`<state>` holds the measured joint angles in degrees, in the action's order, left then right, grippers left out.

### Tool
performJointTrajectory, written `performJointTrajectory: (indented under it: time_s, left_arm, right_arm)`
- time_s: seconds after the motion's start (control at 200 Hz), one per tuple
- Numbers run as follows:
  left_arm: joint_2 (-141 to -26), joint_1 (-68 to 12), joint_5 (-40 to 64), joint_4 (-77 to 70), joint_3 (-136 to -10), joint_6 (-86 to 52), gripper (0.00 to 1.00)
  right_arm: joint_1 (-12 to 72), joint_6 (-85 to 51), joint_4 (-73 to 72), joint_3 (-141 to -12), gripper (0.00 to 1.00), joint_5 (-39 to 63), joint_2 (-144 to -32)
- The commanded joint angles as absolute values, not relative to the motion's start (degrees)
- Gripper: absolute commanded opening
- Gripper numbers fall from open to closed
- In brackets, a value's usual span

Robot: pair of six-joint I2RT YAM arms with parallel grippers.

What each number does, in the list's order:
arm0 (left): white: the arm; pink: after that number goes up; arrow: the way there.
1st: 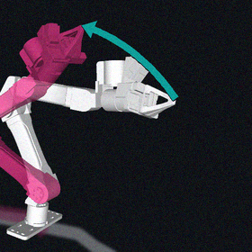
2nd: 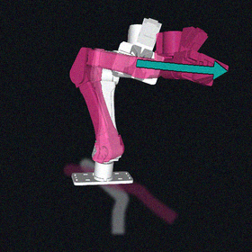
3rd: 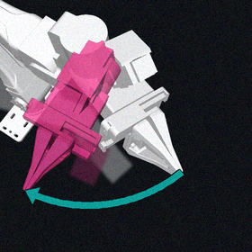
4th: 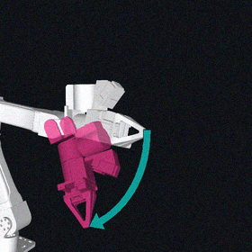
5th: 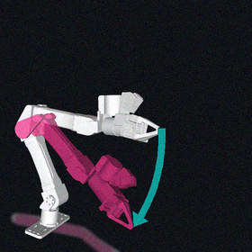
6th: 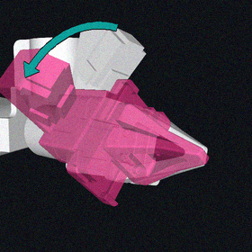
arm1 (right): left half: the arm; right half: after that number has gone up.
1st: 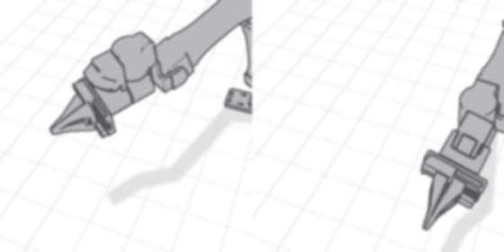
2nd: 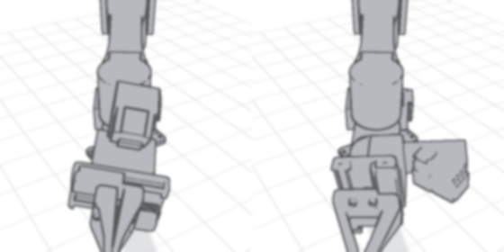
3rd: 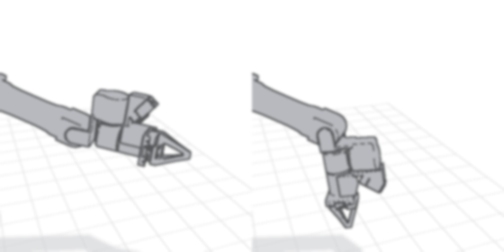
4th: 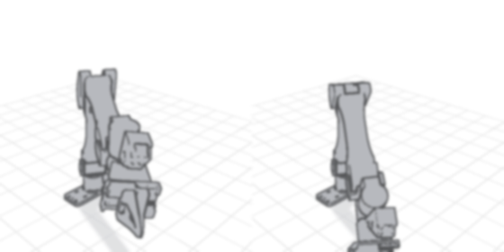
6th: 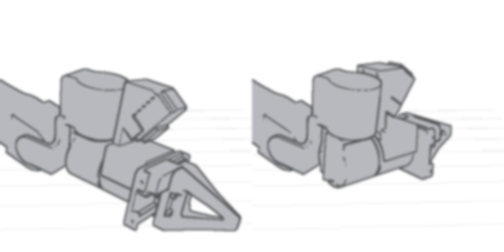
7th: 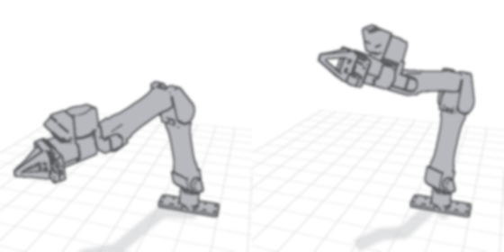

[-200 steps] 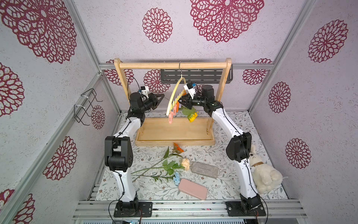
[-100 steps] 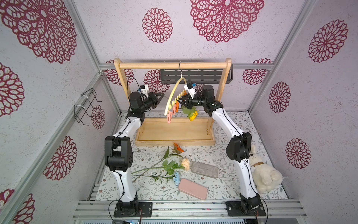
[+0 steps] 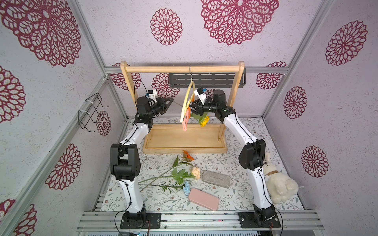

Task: Dry the flowers on a clothes hanger
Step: Clamp the flower onto the hanger.

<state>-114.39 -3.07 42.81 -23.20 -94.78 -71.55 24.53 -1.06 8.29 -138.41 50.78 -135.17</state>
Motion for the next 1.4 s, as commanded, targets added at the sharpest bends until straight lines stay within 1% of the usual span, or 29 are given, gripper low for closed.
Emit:
performJointTrajectory:
  time_s: [0.0, 0.135, 0.165, 0.215, 0.285, 0.355, 0.575, 0.615, 0.69, 0.836, 0.906, 0.961, 1.136, 1.206, 1.251, 1.391]
  left_arm:
    - [-113.6, -2.9, 42.8, -23.9, -95.3, -70.4, 0.0]
    - [-113.5, -2.9, 42.6, -23.9, -95.3, -70.4, 0.0]
    - [-113.5, -2.9, 42.6, -23.9, -95.3, -70.5, 0.03]
    - [-113.4, -2.9, 42.7, -23.9, -95.4, -70.4, 0.04]
    - [-113.3, -2.9, 42.7, -23.9, -95.4, -70.3, 0.1]
    - [-113.2, -2.9, 42.8, -23.8, -95.3, -70.2, 0.13]
    - [-113.1, -2.8, 42.8, -23.6, -95.2, -69.8, 0.26]
    - [-113.1, -2.8, 42.8, -23.5, -95.1, -69.6, 0.29]
    - [-113.1, -2.7, 42.9, -23.3, -95.0, -69.3, 0.39]
    - [-113.1, -2.4, 42.9, -23.0, -94.7, -68.9, 0.51]
    - [-113.1, -2.4, 43.0, -22.7, -94.5, -68.6, 0.54]
    - [-110.8, -2.2, 43.0, -22.4, -94.1, -68.3, 0.56]
    - [-109.6, -1.6, 43.0, -20.8, -92.5, -66.5, 0.63]
    - [-109.3, -1.3, 43.1, -20.4, -91.8, -66.1, 0.71]
    - [-109.1, -1.1, 43.3, -20.1, -91.5, -65.9, 0.74]
    - [-108.3, -0.7, 43.4, -19.0, -90.5, -65.2, 0.76]
  right_arm:
    - [24.7, -0.9, 8.3, -139.5, 0.37, 51.0, -132.5]
    - [24.6, -1.0, 8.5, -139.5, 0.42, 50.5, -132.3]
    - [24.6, -1.1, 8.4, -139.5, 0.44, 50.2, -132.3]
    - [24.7, -1.2, 8.6, -139.5, 0.45, 49.7, -132.1]
    - [24.6, -1.7, 8.9, -139.5, 0.47, 49.1, -132.0]
    - [24.5, -2.2, 8.8, -139.5, 0.49, 48.6, -132.0]
    - [24.4, -2.3, 9.4, -139.5, 0.53, 47.2, -131.6]
    - [24.4, -2.3, 9.6, -139.5, 0.54, 46.7, -131.4]
    - [24.4, -2.2, 10.2, -139.5, 0.56, 45.4, -131.2]
    - [24.3, -2.2, 11.1, -139.5, 0.59, 42.9, -130.8]
    - [24.3, -2.3, 11.9, -139.5, 0.6, 41.3, -130.4]
    - [24.3, -2.2, 12.6, -139.5, 0.61, 40.2, -130.2]
    - [24.3, -1.8, 14.7, -139.4, 0.61, 39.6, -129.4]
    - [24.3, -1.8, 16.0, -139.4, 0.62, 38.5, -128.8]
    - [24.3, -1.7, 16.9, -139.4, 0.62, 37.5, -128.1]
    - [24.2, 0.4, 21.1, -139.4, 0.63, 34.3, -125.9]
